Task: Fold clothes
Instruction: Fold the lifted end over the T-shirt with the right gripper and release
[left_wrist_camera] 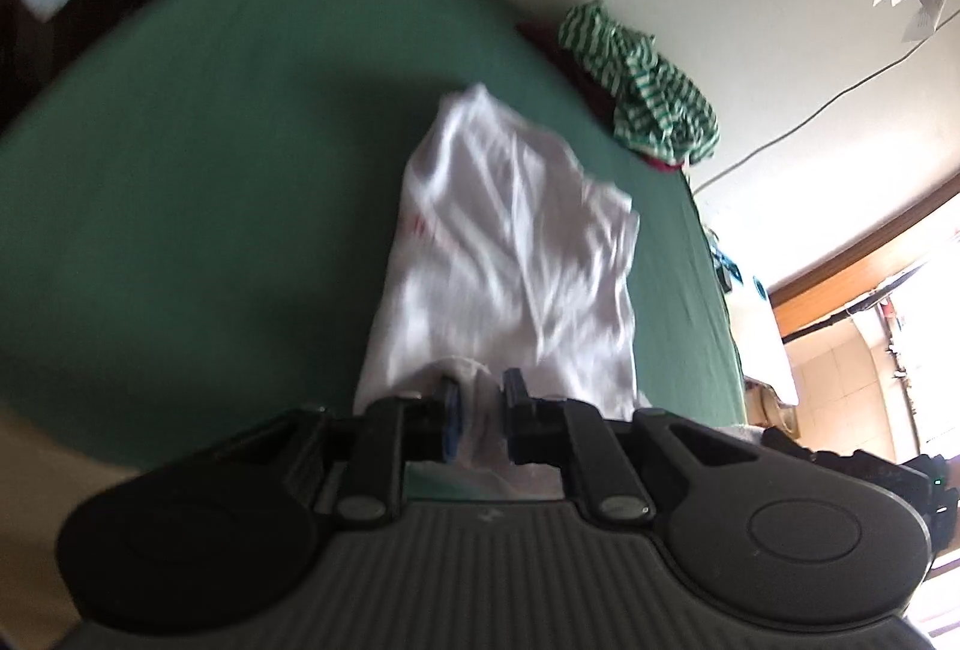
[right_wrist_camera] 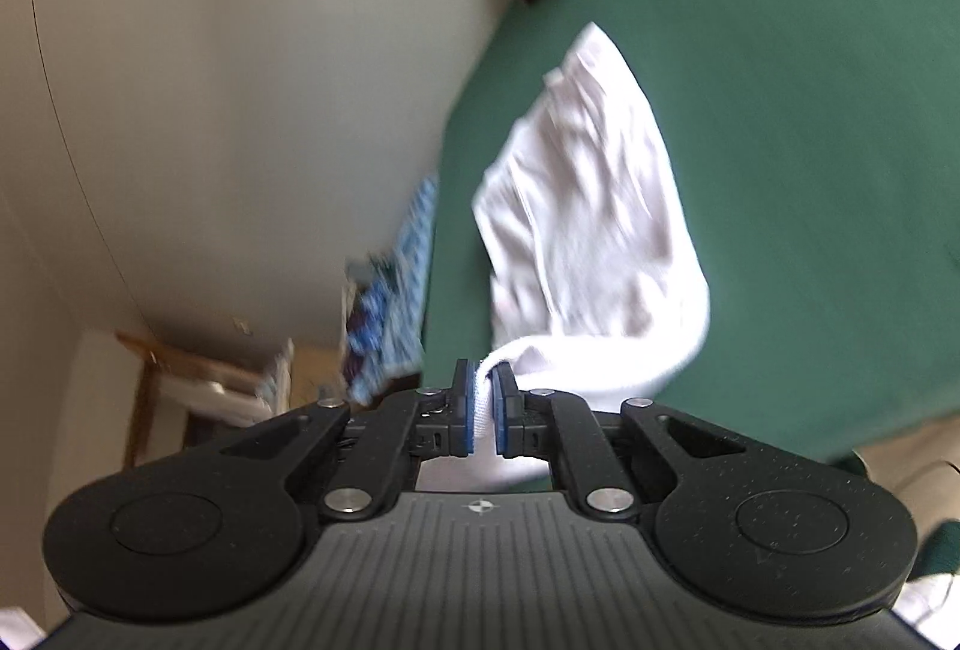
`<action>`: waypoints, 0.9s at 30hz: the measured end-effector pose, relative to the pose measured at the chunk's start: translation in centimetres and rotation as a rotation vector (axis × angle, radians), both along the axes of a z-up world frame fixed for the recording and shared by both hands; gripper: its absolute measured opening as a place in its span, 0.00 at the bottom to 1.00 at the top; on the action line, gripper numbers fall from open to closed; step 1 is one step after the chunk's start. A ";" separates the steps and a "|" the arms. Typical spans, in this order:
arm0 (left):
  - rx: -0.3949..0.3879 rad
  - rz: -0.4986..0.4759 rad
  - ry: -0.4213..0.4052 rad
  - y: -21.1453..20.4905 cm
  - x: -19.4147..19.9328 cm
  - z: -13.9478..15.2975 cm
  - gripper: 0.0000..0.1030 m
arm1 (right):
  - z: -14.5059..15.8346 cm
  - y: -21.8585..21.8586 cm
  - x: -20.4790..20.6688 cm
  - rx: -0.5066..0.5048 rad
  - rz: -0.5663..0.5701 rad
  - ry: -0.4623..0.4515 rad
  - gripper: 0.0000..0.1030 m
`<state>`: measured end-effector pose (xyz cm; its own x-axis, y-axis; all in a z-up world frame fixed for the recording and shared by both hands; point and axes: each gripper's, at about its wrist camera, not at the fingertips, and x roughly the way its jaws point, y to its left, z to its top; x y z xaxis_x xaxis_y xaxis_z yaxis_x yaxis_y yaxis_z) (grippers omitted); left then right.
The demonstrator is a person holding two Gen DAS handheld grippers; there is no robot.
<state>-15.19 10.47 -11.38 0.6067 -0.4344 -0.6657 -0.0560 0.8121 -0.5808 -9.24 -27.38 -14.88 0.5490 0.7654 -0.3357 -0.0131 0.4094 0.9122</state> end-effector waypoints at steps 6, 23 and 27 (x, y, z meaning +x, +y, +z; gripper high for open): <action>-0.002 -0.019 0.018 0.0 7.7 -1.2 0.08 | -1.0 0.6 5.3 -0.014 -0.119 0.006 0.06; -0.108 -0.088 0.127 2.7 18.2 -6.2 0.22 | -4.7 2.6 13.2 -0.189 -0.250 0.084 0.27; -0.071 -0.120 0.065 4.7 15.5 -4.2 0.50 | -1.4 2.5 10.9 -0.284 -0.180 -0.031 0.43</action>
